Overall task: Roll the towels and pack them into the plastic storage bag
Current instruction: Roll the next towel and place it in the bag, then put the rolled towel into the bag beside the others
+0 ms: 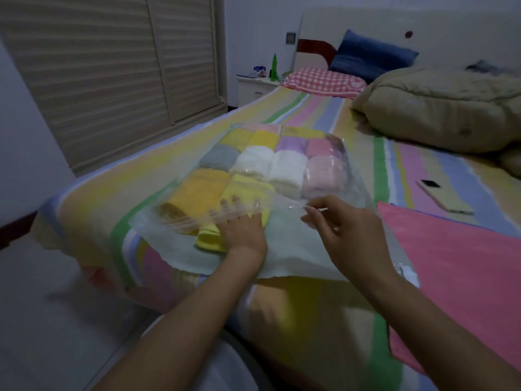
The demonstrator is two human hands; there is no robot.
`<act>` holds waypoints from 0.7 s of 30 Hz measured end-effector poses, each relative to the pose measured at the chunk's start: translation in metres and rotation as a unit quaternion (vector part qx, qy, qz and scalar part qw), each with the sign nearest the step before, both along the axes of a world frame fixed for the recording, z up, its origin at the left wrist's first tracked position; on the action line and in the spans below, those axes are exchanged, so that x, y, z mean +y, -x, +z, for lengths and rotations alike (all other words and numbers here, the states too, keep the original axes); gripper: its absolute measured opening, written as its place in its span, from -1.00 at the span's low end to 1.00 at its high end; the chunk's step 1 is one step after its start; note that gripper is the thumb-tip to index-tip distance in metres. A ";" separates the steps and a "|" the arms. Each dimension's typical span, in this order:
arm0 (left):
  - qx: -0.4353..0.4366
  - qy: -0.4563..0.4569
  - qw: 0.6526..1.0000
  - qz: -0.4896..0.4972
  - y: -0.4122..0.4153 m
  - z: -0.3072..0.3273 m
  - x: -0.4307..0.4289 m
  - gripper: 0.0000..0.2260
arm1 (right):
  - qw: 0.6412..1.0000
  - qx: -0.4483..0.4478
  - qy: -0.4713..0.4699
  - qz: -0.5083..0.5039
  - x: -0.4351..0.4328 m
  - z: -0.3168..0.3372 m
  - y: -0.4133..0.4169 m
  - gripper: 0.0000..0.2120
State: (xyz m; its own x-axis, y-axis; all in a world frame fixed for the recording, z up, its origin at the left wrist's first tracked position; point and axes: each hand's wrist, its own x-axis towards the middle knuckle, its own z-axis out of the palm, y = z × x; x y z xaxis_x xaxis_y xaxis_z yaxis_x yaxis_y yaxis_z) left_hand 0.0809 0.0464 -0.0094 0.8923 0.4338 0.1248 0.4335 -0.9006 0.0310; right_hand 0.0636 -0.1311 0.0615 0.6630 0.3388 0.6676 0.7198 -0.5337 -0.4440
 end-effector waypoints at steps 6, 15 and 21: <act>-0.026 -0.003 0.999 0.024 -0.024 -0.001 0.010 -0.54 | 1.000 -0.019 0.018 0.003 -0.004 -0.005 0.000 -0.85; -0.001 0.006 1.000 -0.004 -0.005 0.002 0.002 -0.43 | 0.999 0.004 0.037 -0.006 0.002 -0.014 0.004 -0.87; 0.079 0.103 0.956 -0.264 0.111 0.019 -0.082 -0.50 | 0.981 -0.008 0.193 0.010 -0.020 -0.048 0.019 -0.79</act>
